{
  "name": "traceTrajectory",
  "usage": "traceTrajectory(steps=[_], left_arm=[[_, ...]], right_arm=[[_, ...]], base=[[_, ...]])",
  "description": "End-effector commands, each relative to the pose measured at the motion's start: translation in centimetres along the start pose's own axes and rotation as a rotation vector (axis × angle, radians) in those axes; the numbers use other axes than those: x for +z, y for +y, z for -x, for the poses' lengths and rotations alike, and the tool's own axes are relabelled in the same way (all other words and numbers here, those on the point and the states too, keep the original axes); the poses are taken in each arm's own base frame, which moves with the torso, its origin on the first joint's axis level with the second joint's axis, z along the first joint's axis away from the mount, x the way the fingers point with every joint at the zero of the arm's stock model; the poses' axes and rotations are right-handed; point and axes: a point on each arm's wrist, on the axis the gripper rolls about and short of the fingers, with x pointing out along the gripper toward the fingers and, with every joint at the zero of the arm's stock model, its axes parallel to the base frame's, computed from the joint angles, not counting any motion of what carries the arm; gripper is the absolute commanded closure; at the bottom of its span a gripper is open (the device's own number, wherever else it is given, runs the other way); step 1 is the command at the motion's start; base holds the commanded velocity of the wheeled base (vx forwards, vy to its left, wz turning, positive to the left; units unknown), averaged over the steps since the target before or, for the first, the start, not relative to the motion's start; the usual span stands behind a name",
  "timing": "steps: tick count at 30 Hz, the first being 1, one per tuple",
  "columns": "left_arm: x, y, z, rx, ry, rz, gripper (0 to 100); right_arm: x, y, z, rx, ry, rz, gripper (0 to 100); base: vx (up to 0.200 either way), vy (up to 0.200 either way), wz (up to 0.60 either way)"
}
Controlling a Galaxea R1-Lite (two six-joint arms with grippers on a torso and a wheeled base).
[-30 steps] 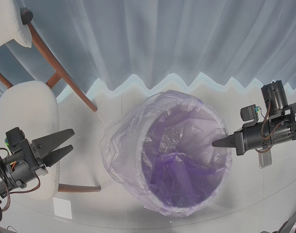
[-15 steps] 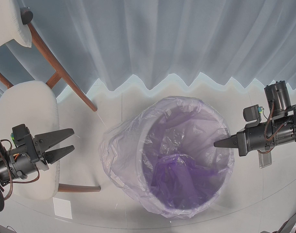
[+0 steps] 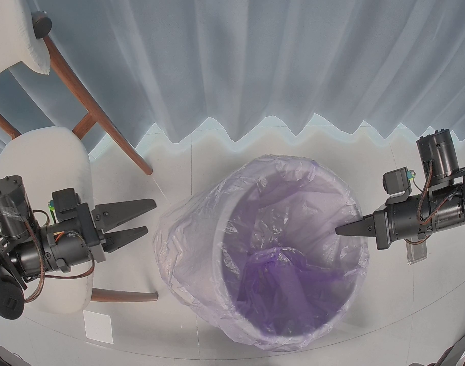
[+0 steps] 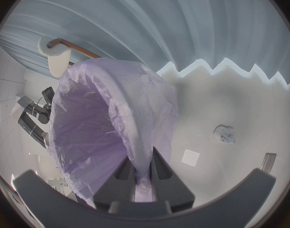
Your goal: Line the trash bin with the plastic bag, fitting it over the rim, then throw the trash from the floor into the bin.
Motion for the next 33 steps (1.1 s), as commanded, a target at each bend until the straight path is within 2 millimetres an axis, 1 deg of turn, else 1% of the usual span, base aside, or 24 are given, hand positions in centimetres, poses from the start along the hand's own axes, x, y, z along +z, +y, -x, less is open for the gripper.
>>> traceTrajectory(steps=[1, 3, 6, 7, 14, 20, 24, 33], left_arm=[[-0.1, 0.2, -2.1, -0.008, 0.043, 0.013, 0], [-0.1, 0.1, -2.4, -0.016, 0.051, 0.013, 0], [-0.3, 0.6, -2.8, -0.001, 0.062, 0.022, 0], [-0.3, 0.7, -2.8, 0.003, 0.061, 0.023, 100], [-0.4, 0.7, -2.8, 0.0, 0.061, 0.023, 100], [-0.4, 1.7, -3.0, 0.032, 0.064, 0.04, 100], [0.0, 2.8, -2.6, 0.062, 0.023, 0.048, 100], [-0.4, 4.6, -2.5, 0.064, -0.019, 0.034, 100]], right_arm=[[0.0, 0.1, 0.1, 0.007, -0.002, 0.003, 100], [0.1, 0.1, 0.1, 0.006, -0.004, 0.003, 100], [0.1, 0.1, 0.1, 0.006, -0.005, 0.004, 100], [0.1, 0.1, 0.1, 0.006, -0.005, 0.004, 100], [0.1, 0.1, 0.1, 0.007, -0.005, 0.003, 100], [0.4, 0.3, 0.5, 0.008, -0.023, 0.0, 100], [0.5, 0.5, 0.9, 0.01, -0.045, -0.037, 100], [1.0, 1.0, 1.9, 0.02, -0.099, -0.103, 100]], base=[[0.0, 0.0, 0.0], [0.0, 0.0, 0.0], [0.0, 0.0, 0.0], [0.0, 0.0, 0.0], [0.0, 0.0, 0.0], [0.0, 0.0, 0.0], [0.0, 0.0, 0.0], [0.0, 0.0, 0.0]])
